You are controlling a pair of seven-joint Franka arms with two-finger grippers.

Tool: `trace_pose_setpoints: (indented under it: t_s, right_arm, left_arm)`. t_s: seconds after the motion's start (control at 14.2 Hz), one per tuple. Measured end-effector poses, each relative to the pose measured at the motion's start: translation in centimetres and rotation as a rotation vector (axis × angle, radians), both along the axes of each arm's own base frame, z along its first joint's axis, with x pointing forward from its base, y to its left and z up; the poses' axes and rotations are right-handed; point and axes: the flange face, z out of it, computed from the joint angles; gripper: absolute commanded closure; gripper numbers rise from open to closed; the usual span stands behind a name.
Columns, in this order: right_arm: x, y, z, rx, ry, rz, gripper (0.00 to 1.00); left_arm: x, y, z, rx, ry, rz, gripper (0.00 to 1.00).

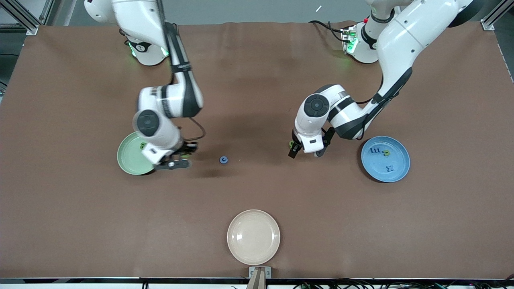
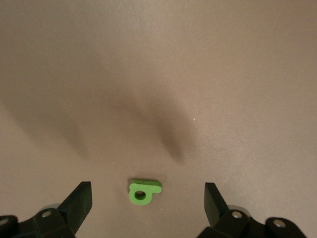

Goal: Sort upper and lower case letters into plates

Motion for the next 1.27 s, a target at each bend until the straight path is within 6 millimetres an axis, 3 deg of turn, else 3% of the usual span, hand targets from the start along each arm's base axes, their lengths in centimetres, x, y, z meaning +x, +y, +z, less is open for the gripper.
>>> trace_pose_setpoints:
  t_s: [0.14,0.28,0.49,0.71,0.92,1.27]
  right_arm:
    - [0.3,-6.1,0.3,-0.005,0.015,0.069,0.99]
    - [-0.4,-10.7,-0.4,-0.012,0.035,0.12,0.99]
    - [-1.1,-15.2,-1.4,-0.016,0.036,0.164,0.99]
    - [-1.5,-19.1,-2.4,-0.038,0.0,0.193,0.99]
    - [-1.8,-21.1,-3.3,-0.032,0.005,0.191,0.99]
    - [-2.0,-20.7,-6.5,0.027,0.019,0.17,0.97]
  left_arm:
    - [-0.1,0.0,-0.9,0.002,0.012,0.003,0.0]
    - [-0.2,0.0,-1.4,0.0,0.021,0.001,0.01]
    - [-0.8,-0.8,-2.0,-0.01,0.026,-0.013,0.03]
    - [-1.5,-1.3,-3.4,0.012,0.03,-0.03,0.16]
    - [-1.7,-1.2,-4.0,0.018,0.036,-0.031,0.28]
    - [-1.4,-1.4,-3.7,0.008,0.026,-0.028,0.47]
